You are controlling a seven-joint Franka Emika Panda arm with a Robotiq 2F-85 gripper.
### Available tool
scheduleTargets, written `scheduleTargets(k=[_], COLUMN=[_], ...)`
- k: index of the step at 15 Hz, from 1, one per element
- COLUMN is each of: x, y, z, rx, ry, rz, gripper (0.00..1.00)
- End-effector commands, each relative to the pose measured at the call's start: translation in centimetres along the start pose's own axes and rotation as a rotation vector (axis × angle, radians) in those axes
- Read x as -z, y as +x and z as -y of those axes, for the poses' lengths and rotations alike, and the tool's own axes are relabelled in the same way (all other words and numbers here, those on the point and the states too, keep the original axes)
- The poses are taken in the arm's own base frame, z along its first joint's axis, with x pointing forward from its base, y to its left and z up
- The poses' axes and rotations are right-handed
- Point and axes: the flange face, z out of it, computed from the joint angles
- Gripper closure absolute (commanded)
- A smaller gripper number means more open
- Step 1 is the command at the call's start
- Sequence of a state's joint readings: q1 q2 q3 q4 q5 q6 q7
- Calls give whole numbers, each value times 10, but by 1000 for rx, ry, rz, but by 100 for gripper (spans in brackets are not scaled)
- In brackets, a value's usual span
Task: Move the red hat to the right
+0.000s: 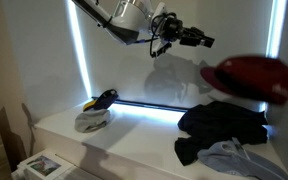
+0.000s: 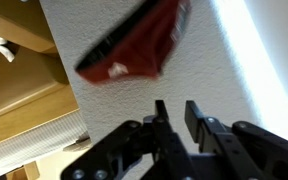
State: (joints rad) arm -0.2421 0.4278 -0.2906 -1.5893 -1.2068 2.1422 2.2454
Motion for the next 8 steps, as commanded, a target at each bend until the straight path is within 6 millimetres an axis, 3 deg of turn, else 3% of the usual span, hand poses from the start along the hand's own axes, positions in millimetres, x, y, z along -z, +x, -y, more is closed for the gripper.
scheduleTargets(k=[1, 6, 7, 8], x=[0, 5, 5, 21], y=[0, -3, -3, -18], z=[1, 3, 3, -1], rx=[0, 1, 1, 99], ry=[-1, 4, 4, 22], rz=[1, 9, 9, 115], gripper=[70, 70, 45, 45])
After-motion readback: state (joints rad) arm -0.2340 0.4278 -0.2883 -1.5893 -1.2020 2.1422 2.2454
